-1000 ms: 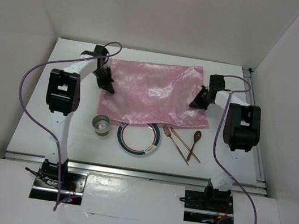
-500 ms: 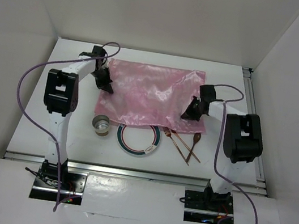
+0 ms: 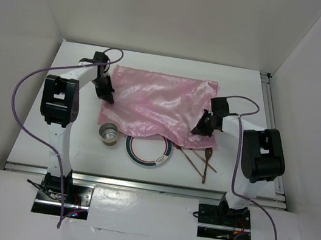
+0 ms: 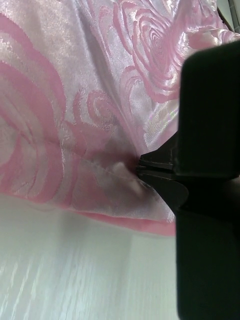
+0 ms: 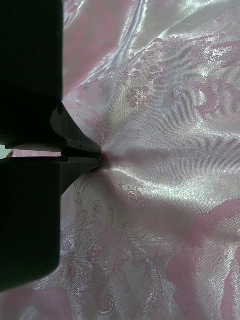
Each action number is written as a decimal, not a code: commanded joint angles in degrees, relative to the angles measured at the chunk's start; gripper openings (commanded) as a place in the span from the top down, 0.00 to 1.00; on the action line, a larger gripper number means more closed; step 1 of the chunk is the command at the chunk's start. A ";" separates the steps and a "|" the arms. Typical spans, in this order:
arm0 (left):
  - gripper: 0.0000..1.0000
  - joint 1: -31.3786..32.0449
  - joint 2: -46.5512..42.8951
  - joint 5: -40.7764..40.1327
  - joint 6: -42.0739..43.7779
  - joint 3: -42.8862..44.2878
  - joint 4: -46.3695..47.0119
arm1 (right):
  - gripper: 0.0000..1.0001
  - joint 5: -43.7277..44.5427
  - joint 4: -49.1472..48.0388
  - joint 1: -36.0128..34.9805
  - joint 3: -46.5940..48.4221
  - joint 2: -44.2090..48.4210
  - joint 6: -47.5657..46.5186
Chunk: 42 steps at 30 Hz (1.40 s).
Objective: Set the dinner table for one person
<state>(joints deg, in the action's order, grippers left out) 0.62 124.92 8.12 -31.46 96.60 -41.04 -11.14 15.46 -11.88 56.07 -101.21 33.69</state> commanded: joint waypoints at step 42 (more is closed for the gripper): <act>0.28 2.28 -58.83 -12.23 -6.59 -21.73 -17.14 | 0.19 -4.34 13.80 -31.70 32.51 -3.45 -12.77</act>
<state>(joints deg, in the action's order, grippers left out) 4.45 67.02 0.60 -36.49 69.93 -56.01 -15.38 29.34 -38.06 83.50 -101.01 22.63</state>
